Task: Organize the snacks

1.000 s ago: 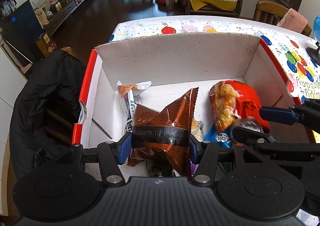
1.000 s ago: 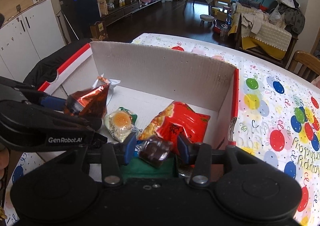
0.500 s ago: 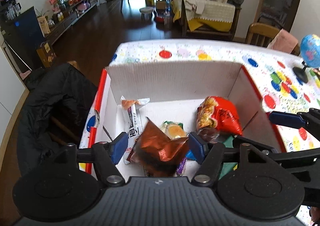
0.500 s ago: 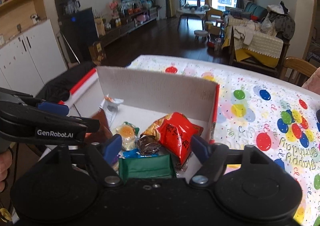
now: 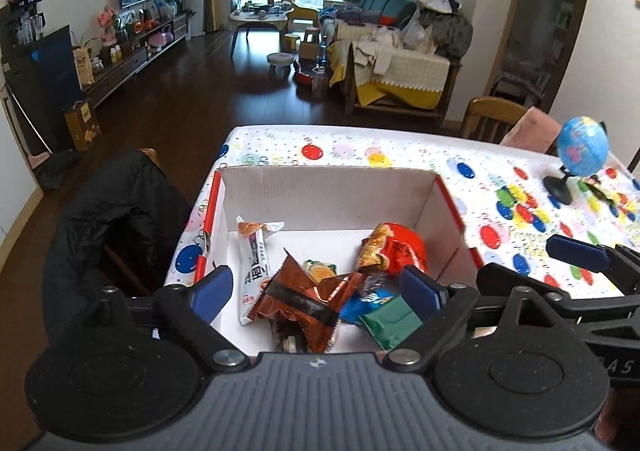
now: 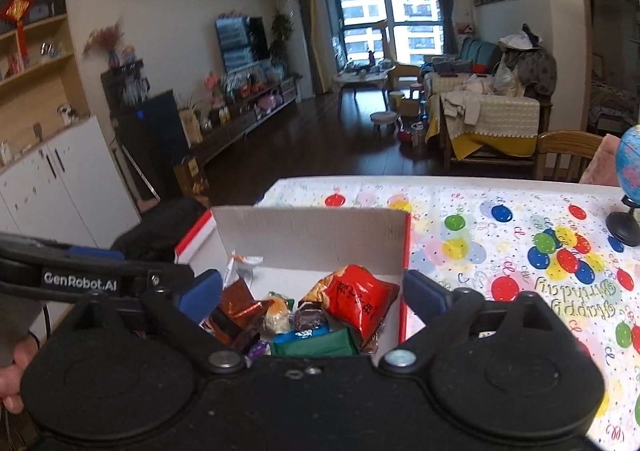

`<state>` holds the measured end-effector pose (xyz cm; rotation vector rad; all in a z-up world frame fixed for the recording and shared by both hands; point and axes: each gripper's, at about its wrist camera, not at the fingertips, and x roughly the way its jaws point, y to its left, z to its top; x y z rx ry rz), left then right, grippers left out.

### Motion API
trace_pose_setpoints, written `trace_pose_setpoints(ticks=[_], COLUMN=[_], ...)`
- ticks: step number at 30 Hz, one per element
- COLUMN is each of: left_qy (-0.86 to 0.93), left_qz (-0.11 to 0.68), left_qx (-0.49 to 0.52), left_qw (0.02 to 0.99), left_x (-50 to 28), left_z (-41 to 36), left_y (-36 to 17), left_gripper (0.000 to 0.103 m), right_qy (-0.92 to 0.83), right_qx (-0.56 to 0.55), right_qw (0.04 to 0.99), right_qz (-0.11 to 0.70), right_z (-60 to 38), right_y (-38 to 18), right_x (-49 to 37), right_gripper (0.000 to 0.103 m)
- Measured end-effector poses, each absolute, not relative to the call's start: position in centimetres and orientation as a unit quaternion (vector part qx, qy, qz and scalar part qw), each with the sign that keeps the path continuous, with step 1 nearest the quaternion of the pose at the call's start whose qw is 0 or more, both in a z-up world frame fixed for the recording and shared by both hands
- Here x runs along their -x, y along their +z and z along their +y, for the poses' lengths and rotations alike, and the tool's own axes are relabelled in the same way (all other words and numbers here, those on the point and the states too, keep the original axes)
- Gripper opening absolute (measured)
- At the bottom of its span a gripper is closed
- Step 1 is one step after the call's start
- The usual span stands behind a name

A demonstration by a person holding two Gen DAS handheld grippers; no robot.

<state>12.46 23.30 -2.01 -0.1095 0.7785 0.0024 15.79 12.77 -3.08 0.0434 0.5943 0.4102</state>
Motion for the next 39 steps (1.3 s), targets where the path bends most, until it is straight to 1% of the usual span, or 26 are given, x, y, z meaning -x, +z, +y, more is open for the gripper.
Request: trace_pose_setpoints(ticks=[4,15,39], left_qy=[-0.004,0.000,0.007], left_qz=[0.372,0.356,0.351], left_qx=[0.067,0.085,0.085], left_qw=[0.926,0.931,0.932], left_x=[-11.3,-8.4,-7.4], left_z=[23.6,24.0,24.5], left_y=[-1.5,-0.3,0.0], left_gripper=[0.096,0.096,0.096], right_qy=[0.186,0.174,0.168], right_qx=[-0.041,-0.060,-0.067], right_qw=[0.942,0.948,0.946], right_qz=[0.276,0.261,0.269], right_z=[12.1,11.5,12.3], right_y=[-2.3,-1.6,-1.6], right_x=[-14.9,-13.0,-12.2], right_gripper=[0.103,0.103,0.103])
